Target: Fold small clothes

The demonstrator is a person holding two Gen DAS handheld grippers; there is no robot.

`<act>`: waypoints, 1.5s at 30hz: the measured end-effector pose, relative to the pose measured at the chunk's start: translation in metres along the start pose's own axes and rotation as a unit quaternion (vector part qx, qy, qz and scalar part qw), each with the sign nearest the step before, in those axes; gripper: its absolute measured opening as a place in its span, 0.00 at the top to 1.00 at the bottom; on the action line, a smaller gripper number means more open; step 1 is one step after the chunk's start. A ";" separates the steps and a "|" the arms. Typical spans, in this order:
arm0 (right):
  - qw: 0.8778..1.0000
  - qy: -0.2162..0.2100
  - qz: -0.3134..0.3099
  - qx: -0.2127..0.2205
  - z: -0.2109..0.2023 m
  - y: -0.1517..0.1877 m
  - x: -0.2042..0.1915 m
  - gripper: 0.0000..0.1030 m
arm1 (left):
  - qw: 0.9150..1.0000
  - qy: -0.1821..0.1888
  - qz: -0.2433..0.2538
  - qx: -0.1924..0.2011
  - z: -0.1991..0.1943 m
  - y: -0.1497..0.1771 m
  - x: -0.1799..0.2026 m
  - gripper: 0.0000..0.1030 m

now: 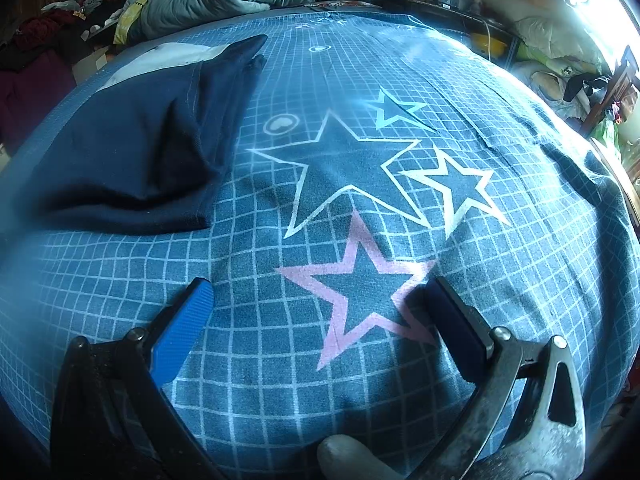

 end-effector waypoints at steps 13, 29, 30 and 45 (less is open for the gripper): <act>0.999 0.011 -0.005 -0.043 0.012 -0.011 -0.003 0.00 | 1.000 0.007 -0.011 0.008 -0.002 -0.003 -0.005 0.00; 1.000 0.010 -0.002 -0.025 0.015 -0.013 -0.002 0.00 | 1.000 -0.011 0.001 0.003 0.004 -0.005 -0.001 0.00; 1.000 0.011 -0.002 -0.025 0.015 -0.013 -0.002 0.00 | 1.000 -0.011 0.001 0.003 0.005 -0.005 -0.001 0.00; 1.000 0.012 -0.003 -0.024 0.014 -0.013 -0.003 0.00 | 1.000 -0.011 0.000 0.004 0.006 -0.006 -0.001 0.00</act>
Point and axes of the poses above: each gripper's, at about its wrist camera, not at the fingertips, and z roughly the way its jaws point, x to its right, y to its underside, the point moved 8 cm from there along z, roughly the way its jaws point, and after that the axes turned 9 degrees about y, right-handed, at the moved point
